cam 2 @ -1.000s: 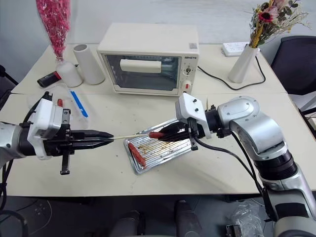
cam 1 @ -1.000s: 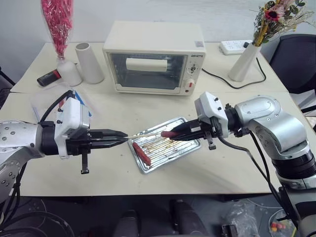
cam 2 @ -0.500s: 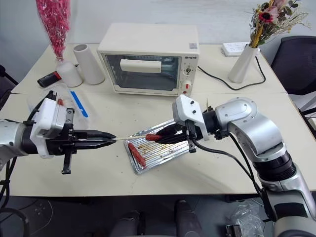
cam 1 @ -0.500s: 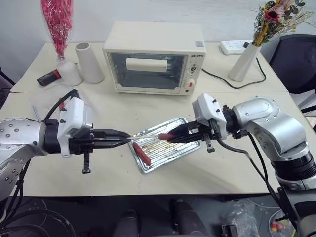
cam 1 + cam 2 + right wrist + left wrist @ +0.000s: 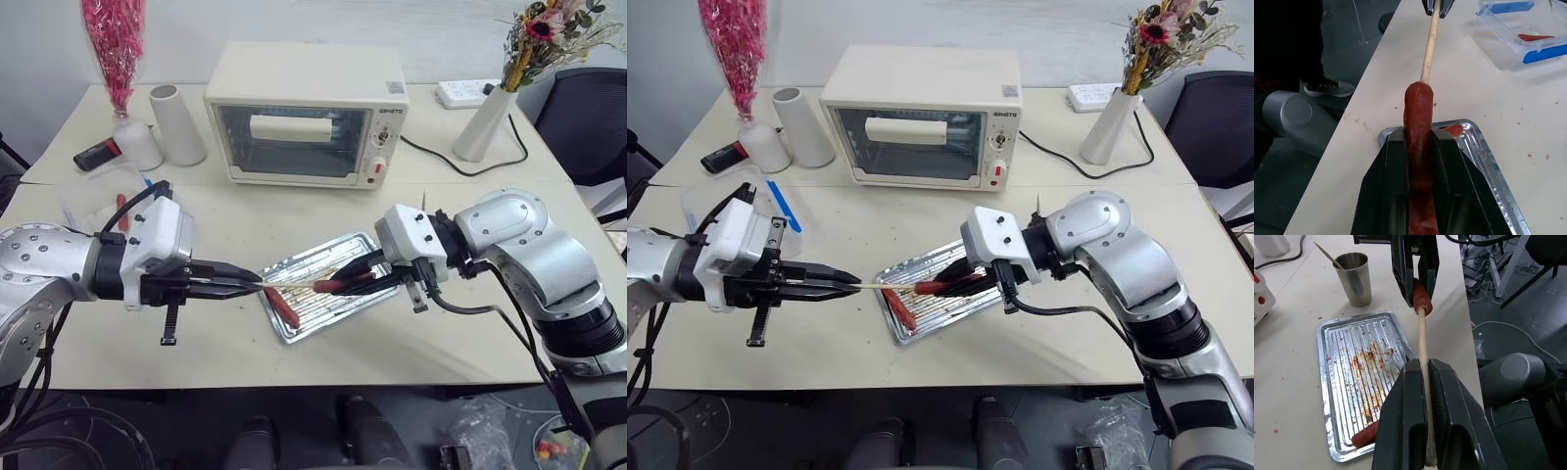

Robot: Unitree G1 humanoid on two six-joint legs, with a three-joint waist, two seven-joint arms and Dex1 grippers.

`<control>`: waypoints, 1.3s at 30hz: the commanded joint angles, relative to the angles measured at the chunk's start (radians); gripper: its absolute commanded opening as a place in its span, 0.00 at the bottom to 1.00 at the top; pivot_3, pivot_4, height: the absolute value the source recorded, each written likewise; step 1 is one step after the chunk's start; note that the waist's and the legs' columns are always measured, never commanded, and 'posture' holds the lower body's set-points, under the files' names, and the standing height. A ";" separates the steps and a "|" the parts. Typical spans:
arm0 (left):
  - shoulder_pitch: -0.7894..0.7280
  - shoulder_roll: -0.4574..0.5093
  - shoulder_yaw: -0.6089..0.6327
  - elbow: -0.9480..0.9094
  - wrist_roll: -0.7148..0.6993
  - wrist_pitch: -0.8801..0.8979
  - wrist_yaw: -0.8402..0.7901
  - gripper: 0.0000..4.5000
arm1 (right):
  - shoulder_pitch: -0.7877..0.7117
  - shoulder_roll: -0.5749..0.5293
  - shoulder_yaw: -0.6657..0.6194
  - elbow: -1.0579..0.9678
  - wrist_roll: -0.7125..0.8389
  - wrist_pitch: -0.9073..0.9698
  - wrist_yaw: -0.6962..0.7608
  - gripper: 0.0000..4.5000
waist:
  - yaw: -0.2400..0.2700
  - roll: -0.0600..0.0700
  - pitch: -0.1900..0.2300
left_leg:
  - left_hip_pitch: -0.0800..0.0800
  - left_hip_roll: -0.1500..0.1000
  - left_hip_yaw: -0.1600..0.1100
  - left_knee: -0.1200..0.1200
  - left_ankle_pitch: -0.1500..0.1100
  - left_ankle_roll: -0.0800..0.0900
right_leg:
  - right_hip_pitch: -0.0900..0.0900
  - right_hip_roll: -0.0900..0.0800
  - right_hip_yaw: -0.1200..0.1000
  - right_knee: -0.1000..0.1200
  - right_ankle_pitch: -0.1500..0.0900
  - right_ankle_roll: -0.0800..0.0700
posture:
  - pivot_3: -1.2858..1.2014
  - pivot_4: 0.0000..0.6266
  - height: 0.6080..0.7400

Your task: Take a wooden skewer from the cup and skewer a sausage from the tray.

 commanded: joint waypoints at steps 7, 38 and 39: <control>0.090 -0.034 0.100 -0.044 0.020 -0.005 0.109 0.00 | -0.034 0.004 -0.015 -0.027 -0.019 -0.046 -0.023 0.83 | 0.000 0.000 0.000 | 0.000 0.000 -0.001 0.001 0.000 0.000 | 0.000 -0.001 0.000 0.001 0.000 -0.001 | 0.52 0.24 1.00; 0.105 -0.373 0.351 0.230 0.361 0.155 0.951 0.13 | -0.228 0.068 -0.360 0.058 0.402 0.532 -0.446 1.00 | 0.004 -0.001 -0.001 | -0.002 0.000 -0.004 -0.001 0.000 -0.001 | 0.000 -0.005 -0.005 -0.001 0.000 -0.001 | 0.52 0.24 1.00; 0.100 -0.373 0.350 0.240 0.365 0.152 0.948 0.18 | -0.228 0.066 -0.358 0.060 0.403 0.529 -0.446 1.00 | 0.004 -0.001 -0.001 | -0.003 0.000 -0.004 -0.001 0.000 -0.001 | 0.000 -0.005 -0.006 -0.001 0.000 -0.001 | 0.52 0.24 1.00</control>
